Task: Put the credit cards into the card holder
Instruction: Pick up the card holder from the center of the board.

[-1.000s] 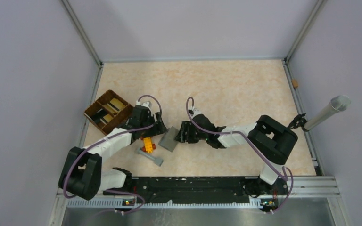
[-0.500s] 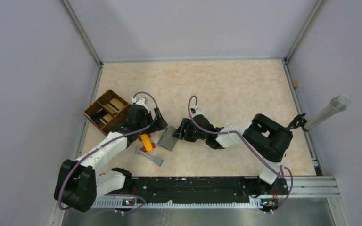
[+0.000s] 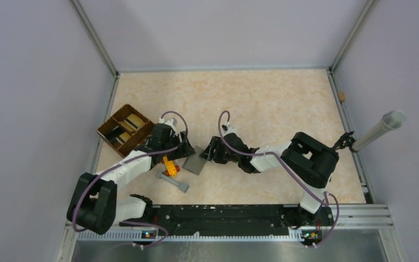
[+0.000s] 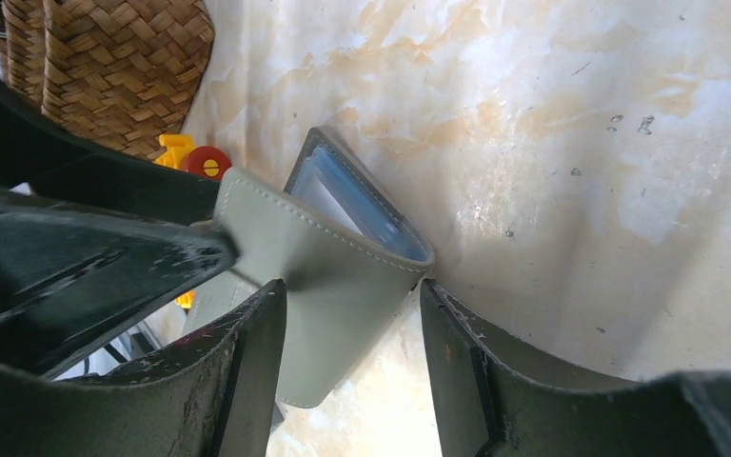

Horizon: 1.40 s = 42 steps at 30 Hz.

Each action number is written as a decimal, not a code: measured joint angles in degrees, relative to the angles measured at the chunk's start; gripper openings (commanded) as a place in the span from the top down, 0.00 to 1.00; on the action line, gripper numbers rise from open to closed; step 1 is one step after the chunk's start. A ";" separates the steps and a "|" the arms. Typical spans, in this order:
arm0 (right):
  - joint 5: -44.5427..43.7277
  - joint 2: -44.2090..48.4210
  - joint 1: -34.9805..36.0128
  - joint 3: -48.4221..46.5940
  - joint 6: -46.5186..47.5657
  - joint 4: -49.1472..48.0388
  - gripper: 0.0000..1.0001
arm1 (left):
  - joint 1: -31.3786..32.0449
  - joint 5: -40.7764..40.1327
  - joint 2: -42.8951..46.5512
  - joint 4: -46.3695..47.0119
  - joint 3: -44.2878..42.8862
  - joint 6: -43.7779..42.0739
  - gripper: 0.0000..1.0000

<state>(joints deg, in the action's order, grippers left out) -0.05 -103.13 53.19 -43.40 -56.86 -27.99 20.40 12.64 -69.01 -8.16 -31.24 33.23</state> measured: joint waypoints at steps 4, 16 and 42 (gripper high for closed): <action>1.11 -0.02 -0.02 1.81 -0.61 -3.17 0.45 | 0.00 0.24 -4.35 -0.02 -0.02 -0.94 0.54; 6.69 -3.02 -0.50 4.37 -3.93 -13.40 0.42 | 0.00 0.13 -6.10 1.14 0.63 -1.60 0.69; 14.29 -11.08 -2.47 2.80 -10.73 -24.96 1.00 | 0.00 -1.66 -0.02 7.69 6.51 3.93 0.22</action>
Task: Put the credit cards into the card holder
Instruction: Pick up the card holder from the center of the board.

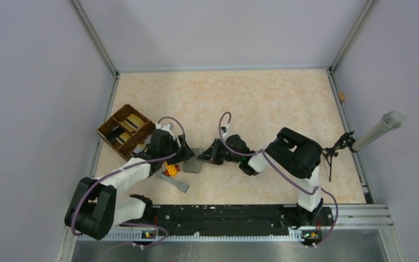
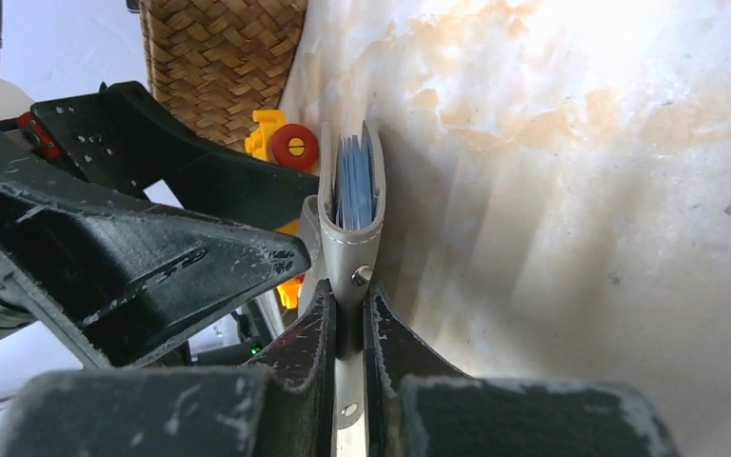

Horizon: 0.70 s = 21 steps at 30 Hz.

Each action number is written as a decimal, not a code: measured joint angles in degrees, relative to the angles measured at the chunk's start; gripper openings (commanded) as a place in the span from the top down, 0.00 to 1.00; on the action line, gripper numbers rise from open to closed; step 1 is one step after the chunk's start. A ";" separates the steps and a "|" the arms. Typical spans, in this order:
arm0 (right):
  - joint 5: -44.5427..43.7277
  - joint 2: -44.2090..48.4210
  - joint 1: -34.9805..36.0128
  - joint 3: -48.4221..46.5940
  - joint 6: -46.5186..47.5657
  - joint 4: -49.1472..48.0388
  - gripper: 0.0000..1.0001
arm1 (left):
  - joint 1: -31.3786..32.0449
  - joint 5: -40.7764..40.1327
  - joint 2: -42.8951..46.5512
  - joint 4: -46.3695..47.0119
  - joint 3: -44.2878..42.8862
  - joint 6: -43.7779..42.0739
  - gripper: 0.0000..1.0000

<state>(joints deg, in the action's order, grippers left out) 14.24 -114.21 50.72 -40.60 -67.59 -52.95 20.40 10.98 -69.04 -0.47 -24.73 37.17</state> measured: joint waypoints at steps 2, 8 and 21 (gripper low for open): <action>-0.52 2.14 -0.11 0.13 1.11 2.36 1.00 | 0.11 -0.39 2.16 -1.38 -0.15 -0.33 0.15; -4.37 14.78 -1.27 1.62 6.58 14.69 1.00 | 0.22 -2.08 9.49 -4.74 -5.40 -4.28 0.11; -15.39 34.40 -4.13 -7.17 15.15 52.94 1.00 | 23.28 -11.08 13.11 0.17 -11.72 -19.82 0.09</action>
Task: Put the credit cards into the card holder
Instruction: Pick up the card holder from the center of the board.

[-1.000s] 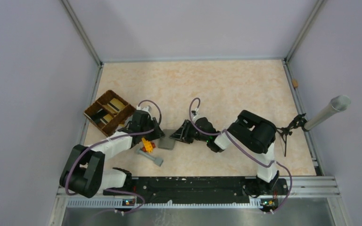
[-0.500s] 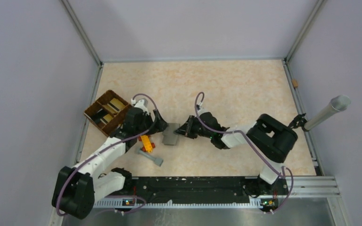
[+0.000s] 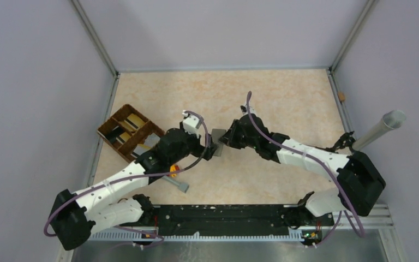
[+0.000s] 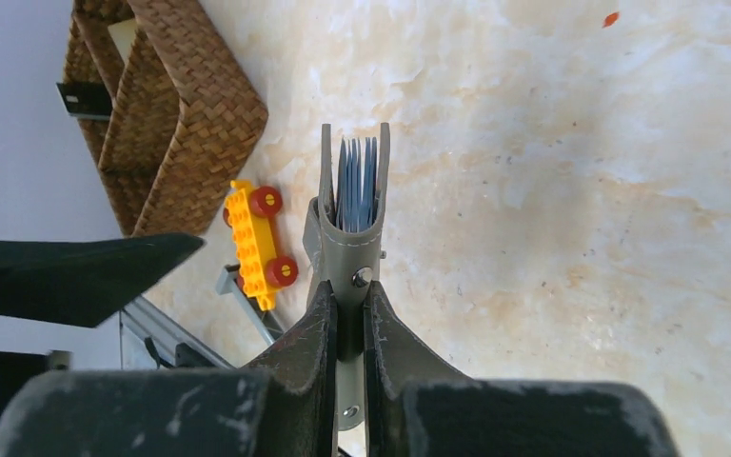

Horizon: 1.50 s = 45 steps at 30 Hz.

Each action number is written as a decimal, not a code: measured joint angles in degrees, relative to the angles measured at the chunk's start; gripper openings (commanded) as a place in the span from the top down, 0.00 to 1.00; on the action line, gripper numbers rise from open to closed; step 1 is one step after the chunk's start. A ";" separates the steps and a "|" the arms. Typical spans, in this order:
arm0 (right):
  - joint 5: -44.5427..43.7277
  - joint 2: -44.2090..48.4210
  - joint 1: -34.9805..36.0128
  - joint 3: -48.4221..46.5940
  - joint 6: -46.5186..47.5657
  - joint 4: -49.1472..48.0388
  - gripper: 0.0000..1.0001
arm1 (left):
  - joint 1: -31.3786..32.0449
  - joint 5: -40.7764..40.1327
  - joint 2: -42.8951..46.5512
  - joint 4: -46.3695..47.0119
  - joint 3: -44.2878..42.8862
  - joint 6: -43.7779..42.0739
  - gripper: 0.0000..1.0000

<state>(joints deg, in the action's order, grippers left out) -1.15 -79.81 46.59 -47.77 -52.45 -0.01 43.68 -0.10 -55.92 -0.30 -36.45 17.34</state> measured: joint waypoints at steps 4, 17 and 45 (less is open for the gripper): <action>-3.02 2.69 0.00 -3.69 -0.59 7.82 1.00 | 6.60 -6.95 -4.94 1.77 -1.57 -1.46 0.06; -9.09 6.12 0.00 -4.37 -6.78 15.98 1.00 | 21.68 -32.54 -21.07 3.39 -9.40 -3.19 0.37; 3.74 28.11 -16.92 16.85 4.87 -0.37 0.06 | 10.43 -19.93 -11.19 1.11 -7.23 11.15 1.00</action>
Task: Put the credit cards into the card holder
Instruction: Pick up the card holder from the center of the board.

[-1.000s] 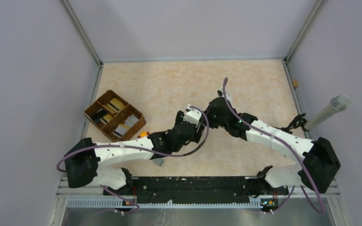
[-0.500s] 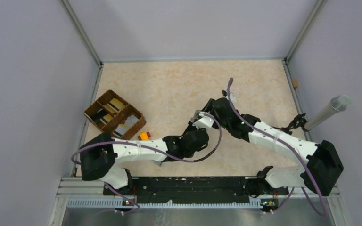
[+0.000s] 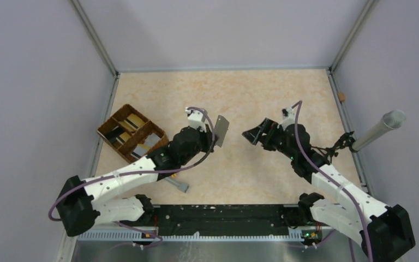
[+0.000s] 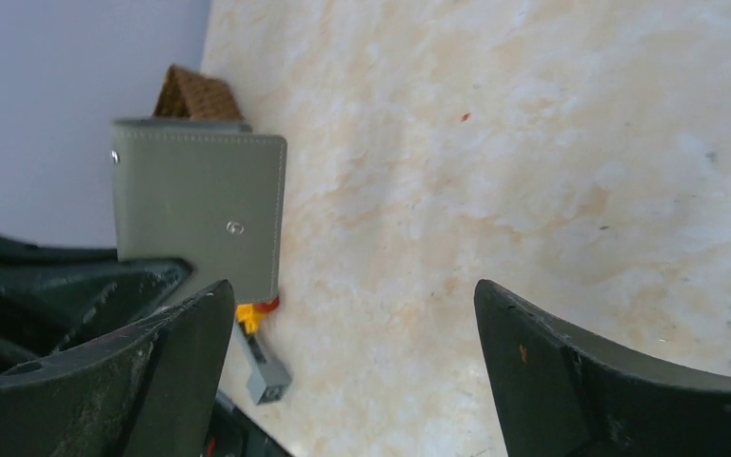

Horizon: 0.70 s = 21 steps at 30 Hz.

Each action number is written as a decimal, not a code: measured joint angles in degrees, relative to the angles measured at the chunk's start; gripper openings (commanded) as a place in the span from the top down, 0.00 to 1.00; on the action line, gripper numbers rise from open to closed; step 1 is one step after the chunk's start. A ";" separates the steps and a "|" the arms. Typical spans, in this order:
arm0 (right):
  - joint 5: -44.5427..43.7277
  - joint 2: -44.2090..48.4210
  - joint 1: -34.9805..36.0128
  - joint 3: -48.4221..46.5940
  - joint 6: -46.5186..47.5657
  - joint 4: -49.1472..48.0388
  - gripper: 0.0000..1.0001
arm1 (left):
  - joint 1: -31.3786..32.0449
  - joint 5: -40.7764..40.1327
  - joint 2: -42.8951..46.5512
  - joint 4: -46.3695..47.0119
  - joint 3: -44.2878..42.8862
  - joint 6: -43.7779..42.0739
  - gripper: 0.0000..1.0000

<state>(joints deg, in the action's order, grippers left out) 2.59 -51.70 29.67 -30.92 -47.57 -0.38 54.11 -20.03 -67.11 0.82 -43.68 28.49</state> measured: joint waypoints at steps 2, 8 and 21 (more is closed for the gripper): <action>6.23 0.66 -0.68 2.08 1.25 -3.78 0.06 | -1.57 5.11 3.52 1.60 1.55 2.32 1.00; 21.81 -1.31 -0.72 2.43 1.38 -17.68 0.06 | -4.66 20.57 9.09 9.14 5.68 9.38 1.00; 29.79 -6.80 -0.72 -0.04 -0.90 -25.03 0.27 | -6.03 35.74 10.69 23.30 13.09 20.87 1.00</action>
<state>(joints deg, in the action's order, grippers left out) 32.38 -58.50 28.95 -30.96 -48.47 -25.41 48.07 15.70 -56.42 24.12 -30.59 49.36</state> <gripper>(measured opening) 0.840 0.070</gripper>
